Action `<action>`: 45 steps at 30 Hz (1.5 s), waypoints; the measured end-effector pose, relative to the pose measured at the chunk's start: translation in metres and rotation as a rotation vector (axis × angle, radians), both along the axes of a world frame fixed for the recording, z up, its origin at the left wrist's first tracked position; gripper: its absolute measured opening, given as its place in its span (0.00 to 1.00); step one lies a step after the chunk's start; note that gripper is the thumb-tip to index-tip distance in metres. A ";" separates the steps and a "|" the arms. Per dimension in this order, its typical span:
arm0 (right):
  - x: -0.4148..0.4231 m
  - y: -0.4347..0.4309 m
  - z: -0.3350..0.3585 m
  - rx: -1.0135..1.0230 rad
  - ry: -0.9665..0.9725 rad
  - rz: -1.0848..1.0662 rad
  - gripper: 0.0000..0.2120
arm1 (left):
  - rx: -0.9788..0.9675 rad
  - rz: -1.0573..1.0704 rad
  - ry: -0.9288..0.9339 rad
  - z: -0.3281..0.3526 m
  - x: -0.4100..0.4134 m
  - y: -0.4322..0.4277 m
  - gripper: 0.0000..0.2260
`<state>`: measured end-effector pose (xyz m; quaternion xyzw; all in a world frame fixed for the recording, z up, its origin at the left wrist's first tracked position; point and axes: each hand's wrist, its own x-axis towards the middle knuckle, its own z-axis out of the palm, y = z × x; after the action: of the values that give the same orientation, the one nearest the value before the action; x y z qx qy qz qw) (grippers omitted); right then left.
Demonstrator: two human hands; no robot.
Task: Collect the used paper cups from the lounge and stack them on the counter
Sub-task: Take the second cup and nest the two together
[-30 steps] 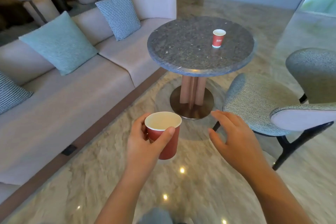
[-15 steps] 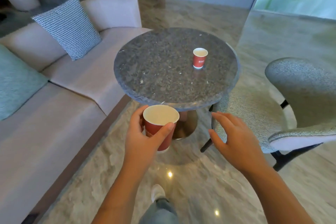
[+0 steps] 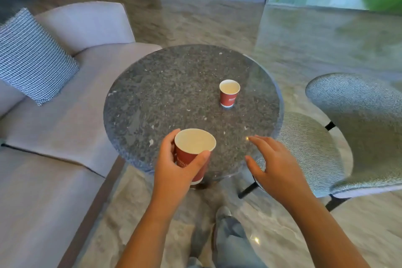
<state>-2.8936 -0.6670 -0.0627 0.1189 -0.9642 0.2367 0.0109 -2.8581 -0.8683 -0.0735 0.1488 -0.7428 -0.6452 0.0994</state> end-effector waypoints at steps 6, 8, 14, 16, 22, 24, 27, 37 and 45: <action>-0.080 0.001 -0.014 -0.048 0.006 -0.019 0.21 | -0.005 -0.017 -0.013 -0.004 -0.074 -0.001 0.39; -0.108 0.001 -0.019 -0.065 0.005 -0.014 0.22 | -0.016 -0.018 -0.010 -0.001 -0.102 -0.002 0.37; -0.188 0.008 -0.043 -0.047 -0.040 -0.002 0.23 | -0.096 -0.015 -0.011 -0.002 -0.178 -0.003 0.36; -0.208 0.009 -0.051 -0.047 -0.050 0.006 0.23 | -0.090 -0.006 -0.030 -0.007 -0.194 -0.002 0.36; -0.256 0.007 -0.072 -0.074 -0.070 0.047 0.25 | -0.079 0.021 -0.077 -0.023 -0.227 -0.003 0.35; -0.269 0.005 -0.078 -0.091 -0.091 0.048 0.28 | -0.080 0.027 -0.090 -0.025 -0.236 -0.006 0.33; -0.286 0.001 -0.088 -0.098 -0.150 0.042 0.33 | -0.091 0.041 -0.107 -0.029 -0.248 -0.010 0.35; -0.303 -0.011 -0.109 -0.159 -0.287 0.099 0.47 | -0.089 0.056 -0.139 -0.046 -0.265 -0.016 0.30; -0.305 -0.016 -0.118 -0.200 -0.296 0.073 0.46 | -0.069 0.041 -0.153 -0.053 -0.267 -0.017 0.30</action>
<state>-3.1984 -0.6827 -0.1806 0.1161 -0.9220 0.3466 -0.1278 -3.1247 -0.8857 -0.1268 0.2091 -0.7669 -0.6036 0.0608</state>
